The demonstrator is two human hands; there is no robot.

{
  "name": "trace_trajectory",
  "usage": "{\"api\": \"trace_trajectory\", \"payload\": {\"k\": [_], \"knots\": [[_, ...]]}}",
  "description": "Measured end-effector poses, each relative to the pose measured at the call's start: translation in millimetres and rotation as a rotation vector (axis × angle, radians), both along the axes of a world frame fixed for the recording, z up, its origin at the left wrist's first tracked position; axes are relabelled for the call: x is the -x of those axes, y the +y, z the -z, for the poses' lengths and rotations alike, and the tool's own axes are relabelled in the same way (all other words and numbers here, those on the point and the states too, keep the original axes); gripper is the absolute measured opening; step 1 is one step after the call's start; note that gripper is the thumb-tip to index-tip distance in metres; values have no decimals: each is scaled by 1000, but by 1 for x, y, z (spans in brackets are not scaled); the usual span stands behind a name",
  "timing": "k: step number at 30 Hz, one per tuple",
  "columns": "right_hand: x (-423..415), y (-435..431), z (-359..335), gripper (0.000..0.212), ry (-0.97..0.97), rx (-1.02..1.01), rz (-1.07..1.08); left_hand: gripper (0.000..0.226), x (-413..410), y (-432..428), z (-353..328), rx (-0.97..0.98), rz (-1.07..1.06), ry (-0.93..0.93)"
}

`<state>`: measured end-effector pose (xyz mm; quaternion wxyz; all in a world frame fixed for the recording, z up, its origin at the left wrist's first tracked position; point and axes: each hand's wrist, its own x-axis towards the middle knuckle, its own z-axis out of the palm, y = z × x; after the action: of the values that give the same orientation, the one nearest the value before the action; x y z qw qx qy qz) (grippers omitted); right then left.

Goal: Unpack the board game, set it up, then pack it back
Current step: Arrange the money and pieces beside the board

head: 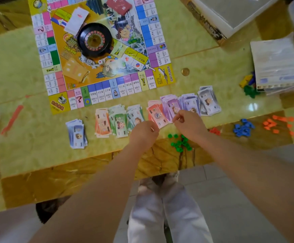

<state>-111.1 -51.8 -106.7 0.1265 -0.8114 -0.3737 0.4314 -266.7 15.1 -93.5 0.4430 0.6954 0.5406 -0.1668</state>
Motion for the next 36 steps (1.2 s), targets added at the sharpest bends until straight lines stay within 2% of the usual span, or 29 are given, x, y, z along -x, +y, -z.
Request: {"api": "trace_trajectory", "payload": {"k": [5,8,12,21,24,32,36], "knots": [[-2,-41,6,5,-32,11,51,20,-2,-31,12,-20,58,-12],[-6,-61,15,12,8,-8,131,33,-11,-43,16,-89,70,-59],[-6,-80,27,21,-33,-16,124,50,-23,-54,25,-159,172,-72],[0,-107,30,35,-20,-8,77,35,-32,-66,40,-197,245,-35],[3,-109,34,37,-15,43,48,37,-27,-67,37,-199,239,-45],[7,-100,43,23,-86,57,46,47,-22,-71,45,-185,268,-97],[7,-105,44,30,-90,15,43,47,-19,-73,46,-214,300,-98]]}}
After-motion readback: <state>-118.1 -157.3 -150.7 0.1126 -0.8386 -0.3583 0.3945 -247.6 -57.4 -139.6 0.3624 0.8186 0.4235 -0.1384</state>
